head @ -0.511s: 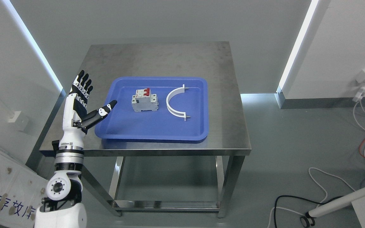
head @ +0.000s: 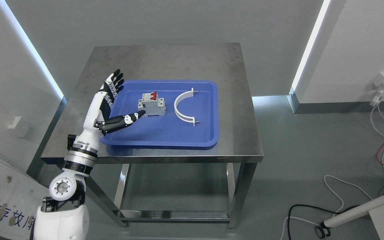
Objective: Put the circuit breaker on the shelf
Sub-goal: 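Reach the left hand to the grey circuit breaker in the blue tray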
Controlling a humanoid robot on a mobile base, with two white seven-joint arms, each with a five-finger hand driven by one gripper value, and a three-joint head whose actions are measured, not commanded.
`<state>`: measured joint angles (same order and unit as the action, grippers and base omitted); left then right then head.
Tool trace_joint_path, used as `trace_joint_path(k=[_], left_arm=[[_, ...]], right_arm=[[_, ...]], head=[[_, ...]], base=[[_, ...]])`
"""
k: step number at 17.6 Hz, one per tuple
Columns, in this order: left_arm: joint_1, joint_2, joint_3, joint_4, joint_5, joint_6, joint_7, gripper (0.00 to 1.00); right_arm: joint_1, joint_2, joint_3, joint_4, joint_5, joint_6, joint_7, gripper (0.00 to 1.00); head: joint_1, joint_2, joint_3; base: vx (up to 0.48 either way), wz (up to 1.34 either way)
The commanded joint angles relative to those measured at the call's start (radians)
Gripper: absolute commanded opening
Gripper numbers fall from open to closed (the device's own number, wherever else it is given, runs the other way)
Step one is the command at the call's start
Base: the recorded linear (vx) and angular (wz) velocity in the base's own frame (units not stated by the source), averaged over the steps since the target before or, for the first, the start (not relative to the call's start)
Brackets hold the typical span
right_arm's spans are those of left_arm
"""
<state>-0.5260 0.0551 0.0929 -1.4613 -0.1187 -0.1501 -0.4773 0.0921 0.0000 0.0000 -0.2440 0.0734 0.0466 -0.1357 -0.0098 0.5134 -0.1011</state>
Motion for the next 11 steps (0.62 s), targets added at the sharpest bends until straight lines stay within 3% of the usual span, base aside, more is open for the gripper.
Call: trace_joint_path(k=[1, 5, 11], left_arm=[[-0.179, 0.106, -0.074, 0.148, -0.394, 0.007, -0.147, 0.99], [-0.212, 0.077, -0.087, 0.238, -0.579, 0.026, -0.156, 0.95], [-0.218, 0.043, -0.081, 0.286, -0.596, 0.072, -0.155, 0.83]], right_arm=[[0.0, -0.017, 0.02, 0.0, 0.0, 0.033, 0.001, 1.0], [0.0, -0.017, 0.02, 0.0, 0.0, 0.033, -0.001, 1.0], [0.0, -0.017, 0.02, 0.0, -0.001, 0.033, 0.001, 1.0]], head=[[0.0, 0.0, 0.0], [0.0, 0.0, 0.0], [0.0, 0.0, 0.0]], base=[[0.0, 0.0], [0.008, -0.01], [0.002, 0.0]])
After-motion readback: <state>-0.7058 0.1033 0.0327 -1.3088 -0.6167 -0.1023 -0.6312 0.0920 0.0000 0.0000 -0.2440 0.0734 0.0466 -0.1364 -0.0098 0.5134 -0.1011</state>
